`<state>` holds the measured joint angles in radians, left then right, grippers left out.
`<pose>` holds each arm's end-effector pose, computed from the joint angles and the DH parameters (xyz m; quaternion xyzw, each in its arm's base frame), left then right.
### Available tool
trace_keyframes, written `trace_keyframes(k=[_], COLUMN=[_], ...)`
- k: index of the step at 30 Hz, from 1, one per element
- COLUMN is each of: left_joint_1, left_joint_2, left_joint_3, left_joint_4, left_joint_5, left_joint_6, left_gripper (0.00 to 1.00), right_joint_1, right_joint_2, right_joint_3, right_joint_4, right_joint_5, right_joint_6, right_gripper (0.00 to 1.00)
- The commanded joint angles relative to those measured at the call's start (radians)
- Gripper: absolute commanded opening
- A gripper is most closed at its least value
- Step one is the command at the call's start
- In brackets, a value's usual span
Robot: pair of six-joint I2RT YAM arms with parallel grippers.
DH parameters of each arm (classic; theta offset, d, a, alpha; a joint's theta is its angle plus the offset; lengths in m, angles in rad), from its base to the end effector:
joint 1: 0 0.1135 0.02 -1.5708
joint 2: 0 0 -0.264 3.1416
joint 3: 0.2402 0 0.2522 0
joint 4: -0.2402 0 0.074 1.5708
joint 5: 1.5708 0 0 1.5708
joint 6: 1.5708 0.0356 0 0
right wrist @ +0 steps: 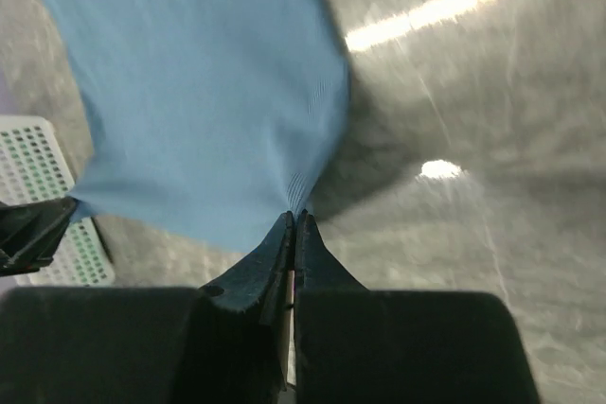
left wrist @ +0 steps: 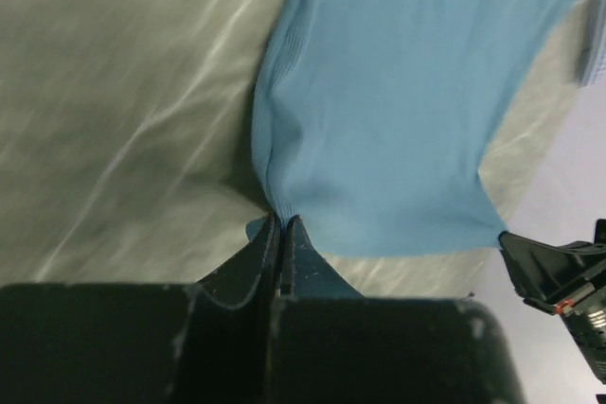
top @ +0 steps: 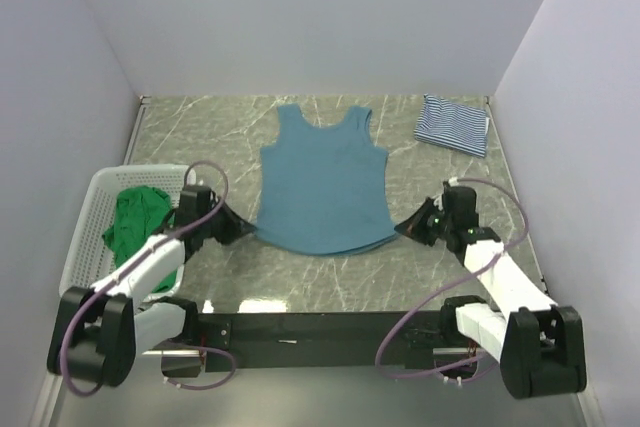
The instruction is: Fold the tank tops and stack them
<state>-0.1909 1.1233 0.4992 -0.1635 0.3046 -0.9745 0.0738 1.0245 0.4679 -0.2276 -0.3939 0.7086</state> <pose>0.2098 -0.0514 0.1805 -0.2953 0.8665 -0.3247 0.2378 0.1966 0.0282 0.1851 0.2115 0.8840 0.3104 0.2785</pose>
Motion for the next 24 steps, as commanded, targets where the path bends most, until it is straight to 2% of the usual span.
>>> trace_keyframes(k=[1, 3, 7, 15, 18, 19, 20, 21, 22, 23, 24], left_joint_1=[-0.031, -0.051, -0.065, -0.073, -0.074, -0.082, -0.087, -0.090, -0.090, -0.091, -0.091], left_joint_2=[-0.106, -0.163, -0.276, -0.496, -0.531, -0.537, -0.543, -0.551, -0.554, -0.557, -0.560], left_joint_3=[-0.073, -0.105, -0.142, -0.215, -0.232, -0.232, -0.228, -0.220, -0.208, -0.174, -0.151], left_joint_4=[0.102, 0.070, -0.065, -0.252, -0.294, -0.297, -0.298, -0.306, -0.314, -0.323, -0.346], left_joint_5=[-0.044, -0.053, -0.077, -0.110, -0.092, -0.087, -0.084, -0.085, -0.088, -0.096, -0.104], left_joint_6=[-0.032, -0.042, -0.114, -0.196, -0.191, -0.193, -0.194, -0.190, -0.184, -0.165, -0.155], left_gripper=[0.00, 0.01, 0.00, 0.01, 0.07, 0.14, 0.27, 0.33, 0.45, 0.53, 0.54], right_joint_1=[-0.005, -0.005, -0.008, -0.009, -0.008, -0.008, -0.008, -0.009, -0.008, -0.009, -0.008], right_joint_2=[-0.099, -0.128, -0.217, -0.371, -0.408, -0.411, -0.412, -0.415, -0.415, -0.418, -0.431], right_joint_3=[-0.066, -0.115, -0.178, -0.202, -0.206, -0.203, -0.192, -0.161, -0.146, -0.138, -0.121], right_joint_4=[0.028, 0.019, -0.093, -0.334, -0.380, -0.387, -0.403, -0.435, -0.452, -0.452, -0.457], right_joint_5=[0.006, -0.026, 0.026, 0.098, 0.067, 0.053, 0.064, 0.081, 0.101, 0.104, 0.107], right_joint_6=[-0.029, 0.000, 0.023, 0.057, 0.071, 0.071, 0.063, 0.057, 0.052, 0.042, 0.035], right_gripper=[0.00, 0.00, 0.00, 0.00, 0.01, 0.03, 0.14, 0.22, 0.35, 0.45, 0.48])
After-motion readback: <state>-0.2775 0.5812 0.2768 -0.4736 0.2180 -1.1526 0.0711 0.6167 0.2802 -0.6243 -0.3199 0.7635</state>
